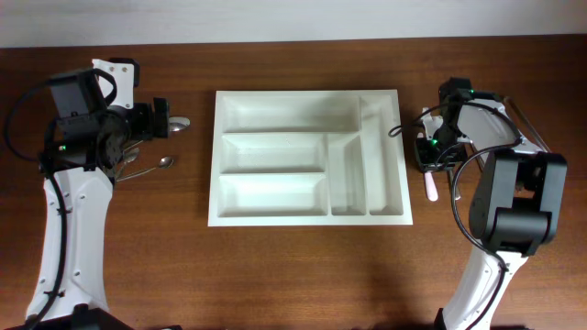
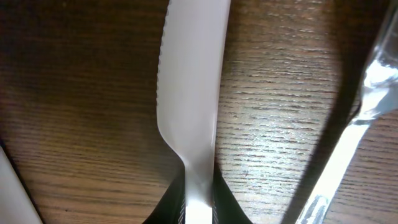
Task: Pack container
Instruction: 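Lower right gripper and grasp the white plastic knife, then carry the knife into the tray's lower-left compartment and release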
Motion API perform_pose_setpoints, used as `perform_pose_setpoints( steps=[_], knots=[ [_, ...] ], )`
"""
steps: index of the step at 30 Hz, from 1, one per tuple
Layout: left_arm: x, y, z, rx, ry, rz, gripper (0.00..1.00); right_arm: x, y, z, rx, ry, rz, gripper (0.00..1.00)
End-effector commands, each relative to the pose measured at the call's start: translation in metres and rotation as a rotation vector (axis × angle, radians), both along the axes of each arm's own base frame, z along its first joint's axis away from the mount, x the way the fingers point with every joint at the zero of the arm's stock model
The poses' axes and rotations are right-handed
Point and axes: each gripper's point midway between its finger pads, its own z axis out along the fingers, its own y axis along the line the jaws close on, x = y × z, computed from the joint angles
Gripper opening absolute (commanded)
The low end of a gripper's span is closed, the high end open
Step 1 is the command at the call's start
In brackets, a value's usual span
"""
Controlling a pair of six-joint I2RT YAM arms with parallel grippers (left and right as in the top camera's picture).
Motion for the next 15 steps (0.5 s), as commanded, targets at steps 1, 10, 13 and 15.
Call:
perform_pose_setpoints(
  steps=[1, 10, 13, 15],
  knots=[
    [0.004, 0.003, 0.005, 0.018, -0.01, -0.002, 0.99, -0.001, 0.007, -0.012, 0.029, 0.039, -0.005, 0.1],
    [0.004, 0.003, 0.005, 0.018, -0.01, -0.002, 0.99, 0.029, 0.004, 0.028, 0.024, -0.034, -0.004, 0.09],
    [0.004, 0.003, 0.005, 0.018, -0.01, -0.002, 0.99, 0.035, 0.004, 0.036, 0.023, -0.05, -0.004, 0.09],
    [0.004, 0.003, 0.005, 0.018, -0.01, -0.002, 0.99, 0.038, 0.004, 0.042, 0.022, -0.058, -0.001, 0.1]
  ],
)
